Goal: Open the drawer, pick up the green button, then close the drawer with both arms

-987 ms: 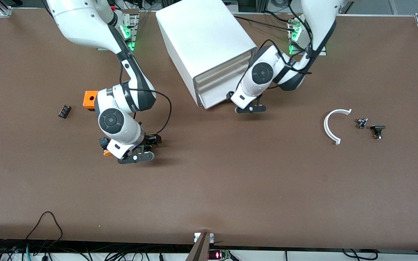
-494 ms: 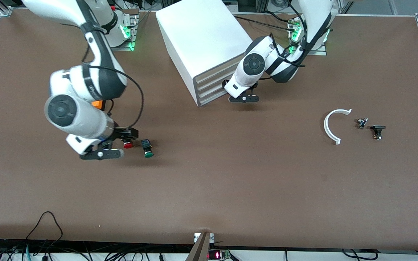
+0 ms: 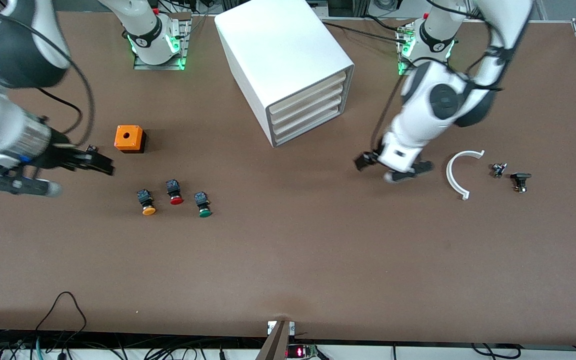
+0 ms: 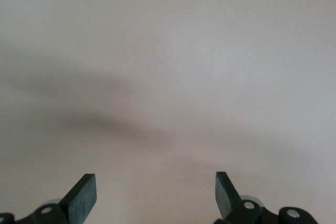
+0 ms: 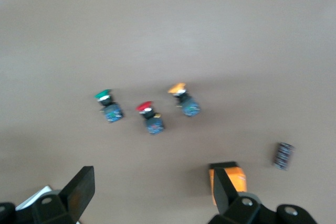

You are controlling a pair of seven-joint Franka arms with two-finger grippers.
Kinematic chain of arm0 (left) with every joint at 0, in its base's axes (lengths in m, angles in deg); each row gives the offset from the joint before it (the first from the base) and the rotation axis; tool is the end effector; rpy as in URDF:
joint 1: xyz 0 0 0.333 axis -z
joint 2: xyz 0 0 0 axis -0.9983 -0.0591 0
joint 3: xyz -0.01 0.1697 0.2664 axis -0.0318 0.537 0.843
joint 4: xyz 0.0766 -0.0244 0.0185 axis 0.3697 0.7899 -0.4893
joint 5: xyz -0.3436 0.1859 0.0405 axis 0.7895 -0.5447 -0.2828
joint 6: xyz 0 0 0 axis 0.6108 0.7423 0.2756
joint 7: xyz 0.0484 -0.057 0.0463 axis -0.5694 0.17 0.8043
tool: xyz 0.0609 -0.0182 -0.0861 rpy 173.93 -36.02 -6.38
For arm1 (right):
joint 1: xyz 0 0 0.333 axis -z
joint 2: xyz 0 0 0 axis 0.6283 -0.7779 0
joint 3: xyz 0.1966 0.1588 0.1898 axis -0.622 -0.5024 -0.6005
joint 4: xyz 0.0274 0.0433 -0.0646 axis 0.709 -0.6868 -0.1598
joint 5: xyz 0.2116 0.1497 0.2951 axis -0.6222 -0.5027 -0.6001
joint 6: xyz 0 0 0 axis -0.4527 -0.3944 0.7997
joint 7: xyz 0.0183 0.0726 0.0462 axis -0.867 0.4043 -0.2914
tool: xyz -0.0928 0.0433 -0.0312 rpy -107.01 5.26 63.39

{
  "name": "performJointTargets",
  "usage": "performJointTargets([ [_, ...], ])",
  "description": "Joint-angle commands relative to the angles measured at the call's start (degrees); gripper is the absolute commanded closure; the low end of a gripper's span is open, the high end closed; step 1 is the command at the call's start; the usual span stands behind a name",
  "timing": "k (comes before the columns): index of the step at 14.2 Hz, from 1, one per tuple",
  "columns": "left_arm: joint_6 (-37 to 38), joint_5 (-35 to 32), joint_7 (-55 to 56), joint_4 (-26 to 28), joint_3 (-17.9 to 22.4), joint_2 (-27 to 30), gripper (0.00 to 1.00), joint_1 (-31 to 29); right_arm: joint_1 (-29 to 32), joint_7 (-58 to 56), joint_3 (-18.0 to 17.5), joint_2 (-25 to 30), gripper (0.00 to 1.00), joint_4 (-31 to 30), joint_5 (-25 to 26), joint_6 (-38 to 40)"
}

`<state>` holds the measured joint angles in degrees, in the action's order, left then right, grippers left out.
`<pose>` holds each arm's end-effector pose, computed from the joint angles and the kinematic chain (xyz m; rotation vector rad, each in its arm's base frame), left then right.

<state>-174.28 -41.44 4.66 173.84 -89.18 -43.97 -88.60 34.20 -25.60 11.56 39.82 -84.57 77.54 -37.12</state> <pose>0.5509 -0.2145 0.3605 2.8882 0.5983 0.0204 0.6273 0.0553 0.5416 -3.0983 0.2373 0.0490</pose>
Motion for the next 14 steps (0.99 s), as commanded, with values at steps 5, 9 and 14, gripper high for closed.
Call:
performJointTargets([
  [5, 27.1, -0.7, -30.8, -10.8, 13.6, 12.6, 0.00, -2.8, 3.8, -6.2, -0.3, 3.8, 0.00, -2.3, 13.6, 5.8],
  [9, 38.5, -4.7, -35.5, -13.2, 16.4, 16.3, 0.00, -2.5, 3.8, -10.9, 4.4, 5.1, 0.00, -5.1, 5.1, 3.5],
  [14, 39.9, -5.7, -35.1, -15.8, 15.9, 15.9, 0.00, -2.1, 3.8, -15.0, 4.5, 10.6, 0.00, -13.7, 4.2, -5.6],
])
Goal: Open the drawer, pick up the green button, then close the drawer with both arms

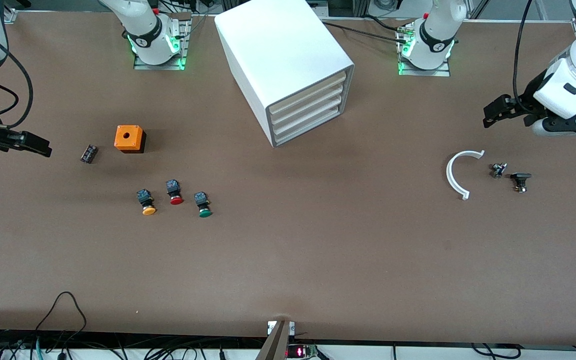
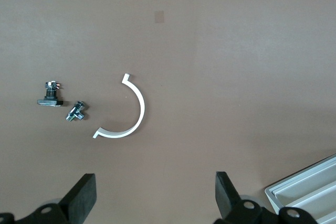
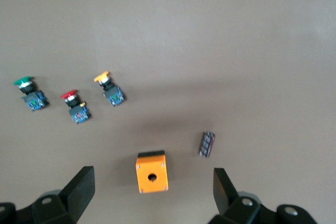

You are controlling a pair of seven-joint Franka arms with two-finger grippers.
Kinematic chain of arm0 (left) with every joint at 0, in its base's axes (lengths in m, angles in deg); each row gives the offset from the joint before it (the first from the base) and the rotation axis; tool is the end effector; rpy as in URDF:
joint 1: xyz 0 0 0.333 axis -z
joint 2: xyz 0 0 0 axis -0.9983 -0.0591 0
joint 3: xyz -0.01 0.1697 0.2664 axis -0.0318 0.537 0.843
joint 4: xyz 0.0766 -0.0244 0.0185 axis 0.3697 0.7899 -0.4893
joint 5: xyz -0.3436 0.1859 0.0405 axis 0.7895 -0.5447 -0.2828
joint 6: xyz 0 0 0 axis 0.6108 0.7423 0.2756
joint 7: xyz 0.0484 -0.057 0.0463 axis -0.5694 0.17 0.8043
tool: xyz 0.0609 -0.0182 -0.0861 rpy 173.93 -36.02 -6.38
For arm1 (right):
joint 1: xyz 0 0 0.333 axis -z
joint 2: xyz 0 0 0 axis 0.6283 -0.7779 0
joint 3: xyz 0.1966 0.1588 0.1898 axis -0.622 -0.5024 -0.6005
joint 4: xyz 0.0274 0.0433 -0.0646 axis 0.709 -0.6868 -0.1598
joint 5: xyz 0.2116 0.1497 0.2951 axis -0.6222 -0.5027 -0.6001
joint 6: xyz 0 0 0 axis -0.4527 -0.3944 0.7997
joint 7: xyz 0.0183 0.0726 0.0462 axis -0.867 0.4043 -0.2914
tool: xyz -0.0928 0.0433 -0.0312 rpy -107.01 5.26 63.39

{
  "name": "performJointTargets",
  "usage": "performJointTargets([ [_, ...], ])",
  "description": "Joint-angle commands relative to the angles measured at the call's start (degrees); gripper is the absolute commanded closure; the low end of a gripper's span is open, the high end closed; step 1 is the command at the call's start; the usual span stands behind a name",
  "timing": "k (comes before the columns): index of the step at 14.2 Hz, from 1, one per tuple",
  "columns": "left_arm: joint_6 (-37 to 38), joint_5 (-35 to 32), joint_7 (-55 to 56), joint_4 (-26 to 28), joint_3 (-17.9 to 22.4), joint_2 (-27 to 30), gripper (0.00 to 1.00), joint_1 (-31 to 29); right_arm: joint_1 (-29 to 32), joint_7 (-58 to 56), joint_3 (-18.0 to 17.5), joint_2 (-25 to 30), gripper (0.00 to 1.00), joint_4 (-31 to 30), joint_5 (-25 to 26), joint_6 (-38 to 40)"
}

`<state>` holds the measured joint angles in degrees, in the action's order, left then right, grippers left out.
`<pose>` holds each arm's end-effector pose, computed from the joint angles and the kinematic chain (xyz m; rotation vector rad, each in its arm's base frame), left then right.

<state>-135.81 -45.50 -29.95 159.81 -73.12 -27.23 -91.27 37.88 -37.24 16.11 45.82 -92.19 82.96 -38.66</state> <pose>0.5277 -0.0337 0.5711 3.1226 0.0871 -0.0621 0.5978 -0.0397 0.5451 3.0740 -0.1224 -0.0432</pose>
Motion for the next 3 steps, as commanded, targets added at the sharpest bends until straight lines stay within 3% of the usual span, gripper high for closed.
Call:
performJointTargets([
  [1, 1.5, -1.6, -0.5, -1.8, -0.1, -0.8, 0.00, 0.5, 0.1, -3.5, -0.1, 5.0, 0.00, -6.3, -1.3, -3.2],
  [3, 1.3, -1.6, -0.8, -1.8, 0.0, -1.0, 0.00, 0.4, 0.1, -2.9, -0.2, 5.2, 0.00, -5.5, -1.4, -0.6],
])
